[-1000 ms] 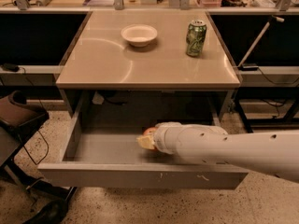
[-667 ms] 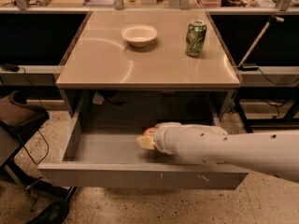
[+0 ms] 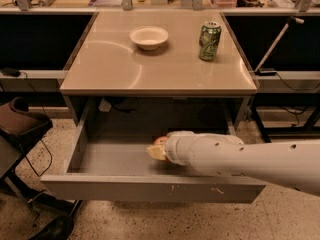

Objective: Place apple into top drawer

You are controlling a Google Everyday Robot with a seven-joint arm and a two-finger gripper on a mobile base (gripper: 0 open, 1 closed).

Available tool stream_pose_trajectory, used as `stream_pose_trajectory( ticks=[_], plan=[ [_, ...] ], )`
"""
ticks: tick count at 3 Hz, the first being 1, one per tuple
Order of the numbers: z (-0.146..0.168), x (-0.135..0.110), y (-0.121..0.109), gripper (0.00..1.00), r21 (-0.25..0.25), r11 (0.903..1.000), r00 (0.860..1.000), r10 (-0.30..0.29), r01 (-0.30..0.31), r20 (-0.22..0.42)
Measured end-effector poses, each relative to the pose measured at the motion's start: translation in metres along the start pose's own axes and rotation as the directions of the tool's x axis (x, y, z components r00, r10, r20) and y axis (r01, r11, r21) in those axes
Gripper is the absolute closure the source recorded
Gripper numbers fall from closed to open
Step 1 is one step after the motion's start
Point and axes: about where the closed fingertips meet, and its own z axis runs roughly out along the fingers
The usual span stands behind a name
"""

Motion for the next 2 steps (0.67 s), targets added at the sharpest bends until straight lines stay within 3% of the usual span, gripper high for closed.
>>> stream_pose_trajectory(
  ticks=[1,2],
  plan=[
    [0.0,0.0,0.0,0.11,0.0,1.0,1.0,0.0,0.0,0.0],
    [0.0,-0.0001,0.0,0.0,0.0,1.0,1.0,0.0,0.0,0.0]
  ],
)
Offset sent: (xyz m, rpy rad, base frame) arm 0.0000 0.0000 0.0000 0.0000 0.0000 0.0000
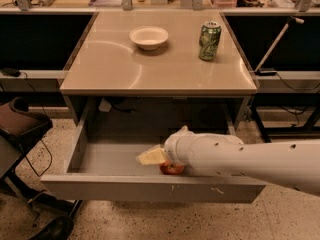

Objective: Place apple into top drawer

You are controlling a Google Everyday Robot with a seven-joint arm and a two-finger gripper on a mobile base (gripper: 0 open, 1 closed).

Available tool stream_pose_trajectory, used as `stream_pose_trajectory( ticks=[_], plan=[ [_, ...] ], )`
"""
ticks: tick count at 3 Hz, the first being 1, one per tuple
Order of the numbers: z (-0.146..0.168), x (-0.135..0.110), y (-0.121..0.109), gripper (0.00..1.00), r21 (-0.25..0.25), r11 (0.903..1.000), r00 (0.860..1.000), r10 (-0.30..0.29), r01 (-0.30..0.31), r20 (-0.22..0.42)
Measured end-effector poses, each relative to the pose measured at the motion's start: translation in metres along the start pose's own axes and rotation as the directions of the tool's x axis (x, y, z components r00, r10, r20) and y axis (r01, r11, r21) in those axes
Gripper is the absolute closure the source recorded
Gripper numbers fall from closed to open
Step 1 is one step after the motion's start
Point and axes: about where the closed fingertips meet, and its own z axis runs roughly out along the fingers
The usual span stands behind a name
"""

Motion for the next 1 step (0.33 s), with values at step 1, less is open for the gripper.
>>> stream_pose_trajectory(
  ticks=[1],
  plan=[
    [0.0,0.0,0.0,0.0,0.0,1.0,1.0,0.0,0.0,0.0]
  ],
)
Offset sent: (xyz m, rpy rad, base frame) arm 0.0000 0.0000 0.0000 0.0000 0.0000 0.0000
